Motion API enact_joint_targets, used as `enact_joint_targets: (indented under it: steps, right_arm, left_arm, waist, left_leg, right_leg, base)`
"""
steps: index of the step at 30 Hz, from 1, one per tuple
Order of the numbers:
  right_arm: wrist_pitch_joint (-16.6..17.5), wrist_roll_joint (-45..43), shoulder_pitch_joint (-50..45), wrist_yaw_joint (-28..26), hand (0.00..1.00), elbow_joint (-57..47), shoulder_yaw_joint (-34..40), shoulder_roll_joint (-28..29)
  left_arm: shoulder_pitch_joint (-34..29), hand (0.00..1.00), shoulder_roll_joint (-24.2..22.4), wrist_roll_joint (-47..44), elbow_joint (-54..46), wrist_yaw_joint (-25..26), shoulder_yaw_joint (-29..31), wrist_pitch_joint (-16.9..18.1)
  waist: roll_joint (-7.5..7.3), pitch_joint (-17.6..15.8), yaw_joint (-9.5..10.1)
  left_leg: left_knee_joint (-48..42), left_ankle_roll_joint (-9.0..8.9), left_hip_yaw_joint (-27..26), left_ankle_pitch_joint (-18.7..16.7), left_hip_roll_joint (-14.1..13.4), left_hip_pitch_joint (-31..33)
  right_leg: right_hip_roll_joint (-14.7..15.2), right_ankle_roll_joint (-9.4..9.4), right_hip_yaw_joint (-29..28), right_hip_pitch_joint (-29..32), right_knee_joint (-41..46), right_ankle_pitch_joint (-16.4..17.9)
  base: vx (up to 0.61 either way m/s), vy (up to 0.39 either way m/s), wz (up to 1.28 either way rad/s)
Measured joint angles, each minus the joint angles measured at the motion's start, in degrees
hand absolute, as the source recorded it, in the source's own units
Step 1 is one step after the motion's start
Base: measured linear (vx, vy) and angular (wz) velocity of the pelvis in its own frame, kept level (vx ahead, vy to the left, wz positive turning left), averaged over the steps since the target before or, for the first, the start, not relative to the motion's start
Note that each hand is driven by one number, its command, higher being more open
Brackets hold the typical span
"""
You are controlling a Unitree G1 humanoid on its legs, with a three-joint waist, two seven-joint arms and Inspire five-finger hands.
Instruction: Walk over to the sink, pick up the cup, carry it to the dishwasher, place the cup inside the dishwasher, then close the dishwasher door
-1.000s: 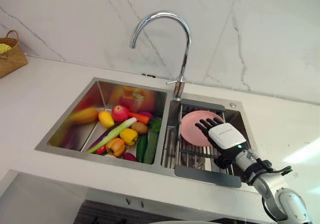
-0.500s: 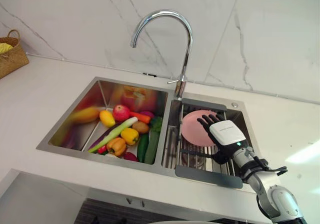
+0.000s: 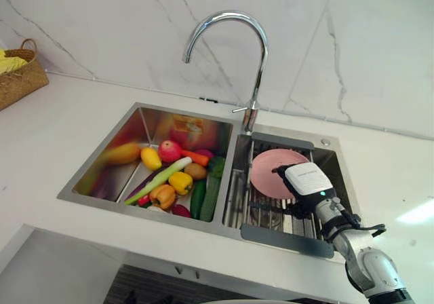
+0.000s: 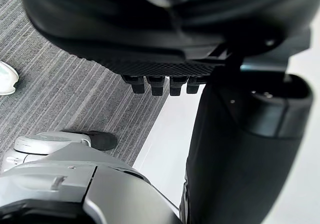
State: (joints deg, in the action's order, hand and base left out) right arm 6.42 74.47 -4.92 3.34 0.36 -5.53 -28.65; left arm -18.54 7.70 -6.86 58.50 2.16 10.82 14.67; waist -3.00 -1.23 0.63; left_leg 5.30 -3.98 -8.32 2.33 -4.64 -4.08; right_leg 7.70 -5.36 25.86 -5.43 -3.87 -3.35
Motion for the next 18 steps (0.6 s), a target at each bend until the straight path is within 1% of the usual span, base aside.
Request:
enact_joint_targets:
  steps: [2,4,6,10,11,15,18]
  right_arm:
    - [-0.7,1.6,1.2,1.7,0.0,2.3,-0.2,0.3]
    - [-1.4,2.2,2.1,4.6,0.0,4.0,-0.5,0.3]
    - [-3.5,2.8,4.2,9.3,0.0,4.2,-0.5,0.7]
    - [-4.9,3.3,5.9,14.2,0.0,7.9,-2.4,1.2]
    - [-5.1,3.2,5.9,14.5,0.0,8.2,-2.4,1.3]
    - [-6.2,0.2,6.1,17.6,0.0,9.5,-2.4,1.5]
    - [-6.2,-5.9,6.5,18.5,0.0,9.4,-2.4,1.5]
  left_arm:
    - [0.0,1.0,0.0,0.0,-0.1,0.1,-0.1,-0.1]
    - [0.0,1.0,0.0,0.0,-0.1,0.2,-0.2,-0.2]
    - [0.1,1.0,0.2,0.0,-0.1,0.6,-1.4,-0.3]
    - [0.3,1.0,0.2,0.1,-0.4,0.9,-2.2,-0.3]
    - [0.3,1.0,0.2,0.1,-0.4,0.9,-2.2,-0.3]
    - [0.2,1.0,0.1,0.1,-0.4,1.5,-2.2,-0.1]
    - [-0.2,1.0,0.1,0.2,-0.4,1.8,-2.2,0.4]
  waist:
    - [0.06,0.0,0.05]
    - [0.09,-0.1,0.06]
    - [0.31,-0.1,0.04]
    - [0.67,-0.4,0.36]
    - [0.71,-0.4,0.39]
    - [1.42,-0.8,0.42]
    - [1.64,-1.0,0.17]
  left_leg:
    - [0.0,0.0,0.0,0.0,0.0,0.0]
    - [0.0,0.0,0.1,0.1,0.0,0.1]
    - [0.0,0.01,0.1,0.1,0.1,0.1]
    - [0.0,-0.04,0.9,0.3,0.1,0.1]
    - [0.0,-0.05,0.9,0.3,0.1,0.1]
    - [0.0,-0.05,1.1,0.5,0.1,0.2]
    - [0.0,-0.05,1.1,0.5,0.1,0.2]
  right_leg:
    - [0.0,0.0,0.0,0.0,0.0,0.0]
    - [0.0,0.0,0.1,0.0,0.0,0.0]
    - [0.0,0.0,0.3,0.0,0.0,0.0]
    - [0.1,0.0,1.0,-0.5,-0.1,0.0]
    - [0.1,0.0,1.0,-0.5,-0.1,0.0]
    - [0.1,0.0,1.1,-0.5,-0.1,-0.1]
    - [0.1,-0.02,1.0,-0.5,-0.1,-0.1]
  base:
    - [0.0,0.0,0.0]
    - [0.0,0.0,0.0]
    - [0.0,0.0,0.0]
    - [-0.01,0.001,0.1]
    - [-0.02,0.004,0.05]
    - [0.0,0.0,0.0]
    - [0.0,0.0,0.0]
